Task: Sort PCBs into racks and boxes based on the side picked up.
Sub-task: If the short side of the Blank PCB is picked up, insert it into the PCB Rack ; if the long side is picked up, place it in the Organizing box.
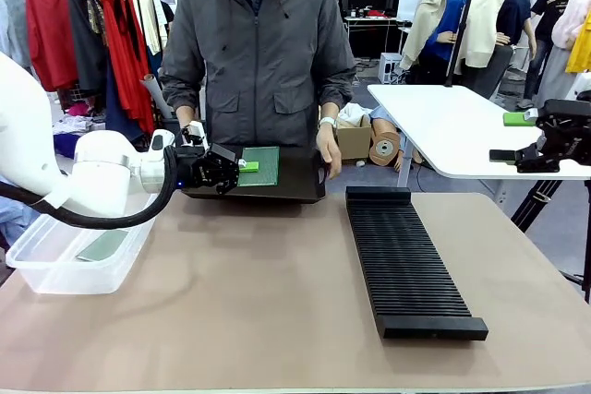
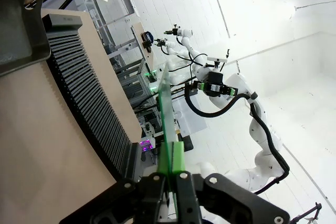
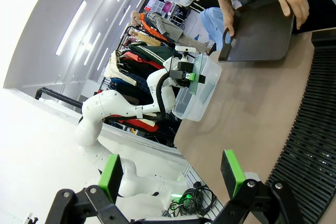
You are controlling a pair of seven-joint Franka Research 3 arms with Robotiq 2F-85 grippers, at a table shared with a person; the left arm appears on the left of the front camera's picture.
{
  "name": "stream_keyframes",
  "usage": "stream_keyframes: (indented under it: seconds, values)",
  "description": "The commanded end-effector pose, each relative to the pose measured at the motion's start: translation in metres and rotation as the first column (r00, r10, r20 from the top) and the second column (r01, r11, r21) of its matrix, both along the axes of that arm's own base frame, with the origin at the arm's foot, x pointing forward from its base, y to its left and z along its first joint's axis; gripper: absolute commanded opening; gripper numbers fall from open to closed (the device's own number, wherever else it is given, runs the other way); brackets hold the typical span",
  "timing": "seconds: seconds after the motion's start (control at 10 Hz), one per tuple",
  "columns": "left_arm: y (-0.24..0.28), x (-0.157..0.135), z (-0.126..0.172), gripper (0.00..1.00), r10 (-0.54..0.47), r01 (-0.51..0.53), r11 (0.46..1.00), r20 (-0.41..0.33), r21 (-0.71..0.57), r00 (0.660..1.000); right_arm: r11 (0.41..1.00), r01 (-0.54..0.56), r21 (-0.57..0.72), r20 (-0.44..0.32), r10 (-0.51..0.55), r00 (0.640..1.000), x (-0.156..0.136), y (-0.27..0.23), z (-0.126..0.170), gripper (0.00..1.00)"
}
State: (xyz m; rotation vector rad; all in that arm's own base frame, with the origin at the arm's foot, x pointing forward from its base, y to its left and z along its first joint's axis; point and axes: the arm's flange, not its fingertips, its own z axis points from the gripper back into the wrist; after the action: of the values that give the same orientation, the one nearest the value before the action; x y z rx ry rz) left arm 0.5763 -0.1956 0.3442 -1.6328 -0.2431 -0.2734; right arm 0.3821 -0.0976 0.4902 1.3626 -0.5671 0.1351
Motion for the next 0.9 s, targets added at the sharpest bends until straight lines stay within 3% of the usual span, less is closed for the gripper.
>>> stream_keyframes:
  seconds: [0.0,0.8]
  values:
    - [-0.001,-0.0004,0.0002,0.0,0.001,-0.001,1.0,0.009,-0.006,1.0,1.0,-0.002,0.008,0.005,0.002,1.0,-0.0004,0.0004,0.002,1.0]
    - [0.0036,0.0001,0.0063,0.0,-0.006,0.007,1.0,-0.017,0.017,1.0,1.0,-0.002,0.008,0.005,0.002,1.0,-0.0004,0.0004,0.002,1.0]
